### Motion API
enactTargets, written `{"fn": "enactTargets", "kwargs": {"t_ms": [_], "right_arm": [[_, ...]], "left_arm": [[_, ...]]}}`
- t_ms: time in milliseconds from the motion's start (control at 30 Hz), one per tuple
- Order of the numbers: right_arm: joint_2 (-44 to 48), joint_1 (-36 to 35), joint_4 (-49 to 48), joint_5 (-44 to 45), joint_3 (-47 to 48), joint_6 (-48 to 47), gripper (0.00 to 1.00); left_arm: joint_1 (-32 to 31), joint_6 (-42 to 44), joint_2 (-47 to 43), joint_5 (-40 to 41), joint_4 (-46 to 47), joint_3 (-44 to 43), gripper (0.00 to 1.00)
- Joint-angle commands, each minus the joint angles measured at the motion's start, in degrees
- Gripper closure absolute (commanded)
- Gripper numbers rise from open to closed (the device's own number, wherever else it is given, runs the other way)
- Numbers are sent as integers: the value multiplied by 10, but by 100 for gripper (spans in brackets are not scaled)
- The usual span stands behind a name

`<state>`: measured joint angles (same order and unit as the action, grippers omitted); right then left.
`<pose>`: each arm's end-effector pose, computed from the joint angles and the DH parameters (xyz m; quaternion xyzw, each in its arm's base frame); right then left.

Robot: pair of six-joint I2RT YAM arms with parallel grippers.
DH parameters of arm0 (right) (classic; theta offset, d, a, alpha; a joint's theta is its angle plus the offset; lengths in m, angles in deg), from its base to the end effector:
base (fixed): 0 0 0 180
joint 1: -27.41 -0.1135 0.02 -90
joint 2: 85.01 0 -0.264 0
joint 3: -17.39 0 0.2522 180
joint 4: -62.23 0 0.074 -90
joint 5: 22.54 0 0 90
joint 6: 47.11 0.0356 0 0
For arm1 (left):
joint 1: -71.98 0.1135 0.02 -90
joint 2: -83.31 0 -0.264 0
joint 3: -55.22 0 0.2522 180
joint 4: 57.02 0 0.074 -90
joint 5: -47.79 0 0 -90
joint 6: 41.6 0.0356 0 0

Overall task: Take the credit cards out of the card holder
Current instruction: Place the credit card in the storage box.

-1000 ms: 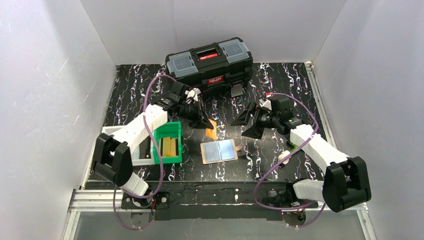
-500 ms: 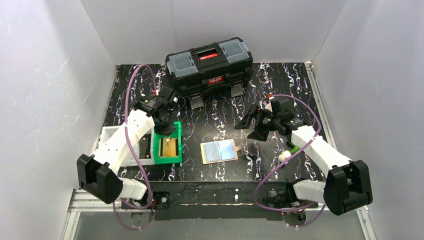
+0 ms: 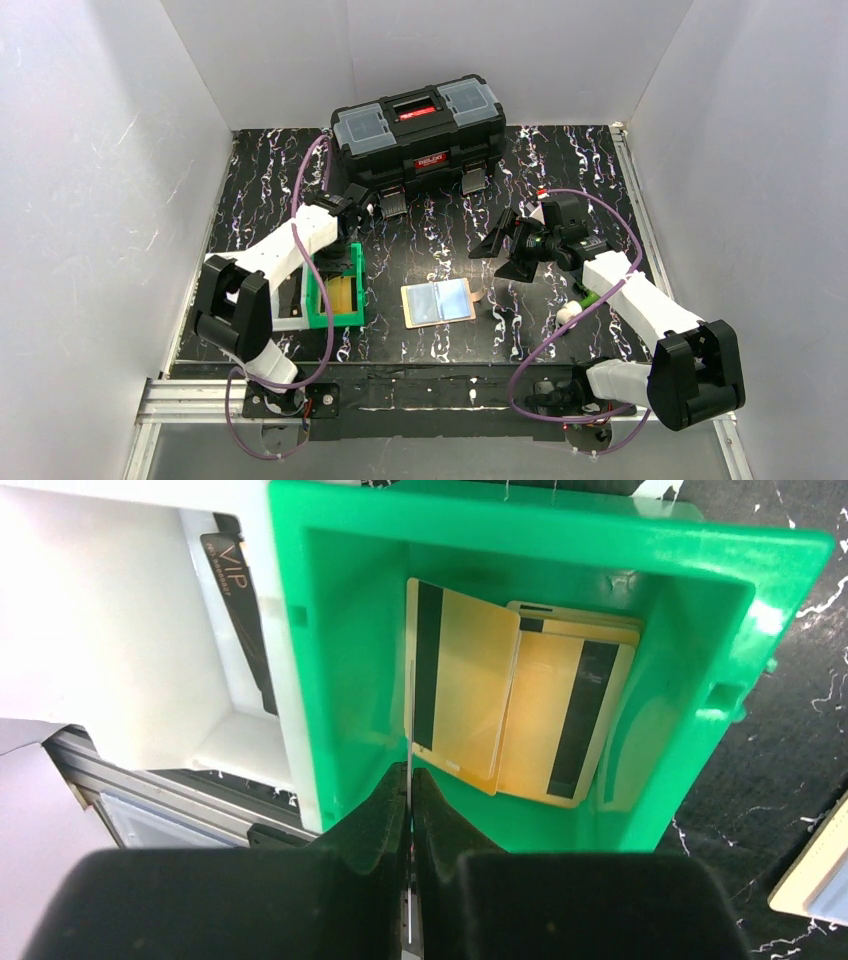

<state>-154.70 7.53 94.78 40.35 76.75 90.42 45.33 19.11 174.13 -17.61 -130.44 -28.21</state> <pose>0.2333 0.1016 0.2439 0.1220 0.8877 0.3944 0.2040 0.2666 -0.1172 0.2400 -0.0395 0.9733 0.1508 0.1687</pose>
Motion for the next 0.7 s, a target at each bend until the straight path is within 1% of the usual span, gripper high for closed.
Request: {"fn": "enactTargets", "kwargs": {"t_ms": [0, 33, 67, 133, 233, 333, 433, 667], "right_arm": [[11, 2, -4, 0, 9, -12, 2], [10, 1, -2, 0, 10, -12, 2], [8, 1, 0, 0, 11, -13, 2], [3, 1, 8, 2, 15, -17, 2], [-9, 1, 20, 4, 23, -26, 2], [-21, -3, 29, 4, 31, -35, 1], [-34, -19, 43, 19, 46, -46, 2], [-81, -85, 76, 73, 90, -53, 2]], "left_arm": [[8, 5, 10, 12, 13, 10, 96], [9, 4, 14, 12, 12, 10, 91], [9, 3, 15, 12, 11, 9, 84], [9, 2, 12, 9, 11, 8, 63], [8, 5, 0, 2, 11, 4, 46], [9, 11, -18, -7, 8, -8, 38], [9, 18, -40, -28, 5, -21, 33], [9, 30, -89, -136, 13, -50, 25]]}}
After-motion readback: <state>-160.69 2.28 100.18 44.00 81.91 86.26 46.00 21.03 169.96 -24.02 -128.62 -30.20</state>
